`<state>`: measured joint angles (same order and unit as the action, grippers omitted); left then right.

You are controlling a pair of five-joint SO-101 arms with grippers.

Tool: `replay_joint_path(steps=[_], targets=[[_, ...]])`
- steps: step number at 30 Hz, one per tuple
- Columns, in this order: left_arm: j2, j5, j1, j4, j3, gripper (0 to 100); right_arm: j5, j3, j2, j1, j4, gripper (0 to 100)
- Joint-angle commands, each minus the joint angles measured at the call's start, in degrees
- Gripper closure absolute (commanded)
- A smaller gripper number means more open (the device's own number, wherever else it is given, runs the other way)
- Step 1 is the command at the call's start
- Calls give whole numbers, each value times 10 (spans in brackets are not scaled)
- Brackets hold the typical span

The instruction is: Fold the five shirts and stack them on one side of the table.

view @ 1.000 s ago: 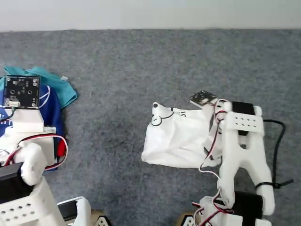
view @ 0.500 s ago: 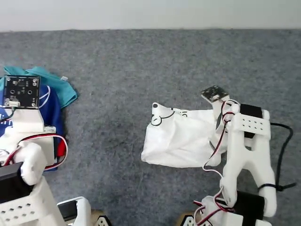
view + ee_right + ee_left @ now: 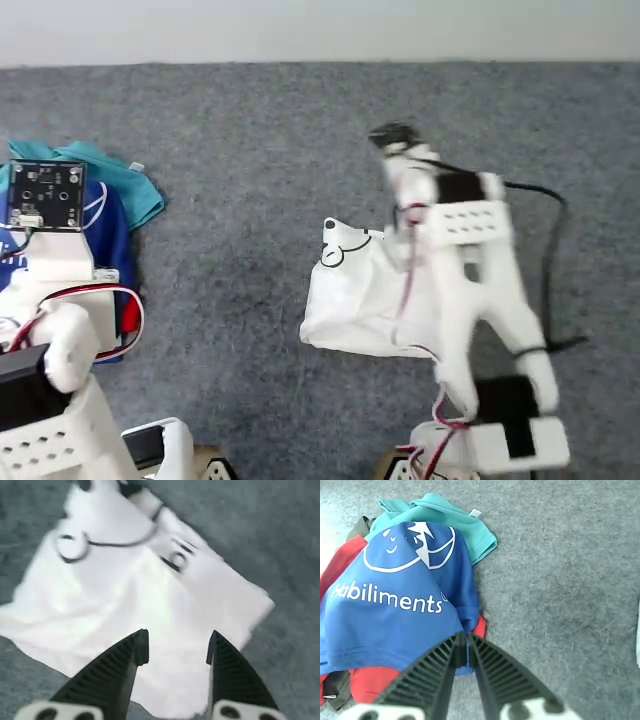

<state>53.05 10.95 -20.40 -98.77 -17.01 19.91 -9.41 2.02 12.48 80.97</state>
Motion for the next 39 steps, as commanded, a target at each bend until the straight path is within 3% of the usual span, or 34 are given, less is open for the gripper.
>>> replay_joint_path(steps=[1,5,10,14,20,24,28,33,39], targets=[[3,2,-1,5,1,986,-4,45,-52,46,-22,868],[3,2,-2,4,1,986,-4,108,-126,53,-38,994],[3,2,-1,7,-22,986,-4,178,-198,54,-24,976],[4,2,-3,5,-29,986,33,186,-233,46,63,990],[4,2,-2,8,-28,986,64,186,-211,-30,211,990],[4,2,0,8,-27,986,67,161,-160,-103,220,990],[4,2,0,8,-27,986,120,85,-104,-153,220,990],[4,2,0,8,-27,986,121,99,-38,-87,204,990],[4,2,0,8,-28,986,121,128,-60,20,74,990]])
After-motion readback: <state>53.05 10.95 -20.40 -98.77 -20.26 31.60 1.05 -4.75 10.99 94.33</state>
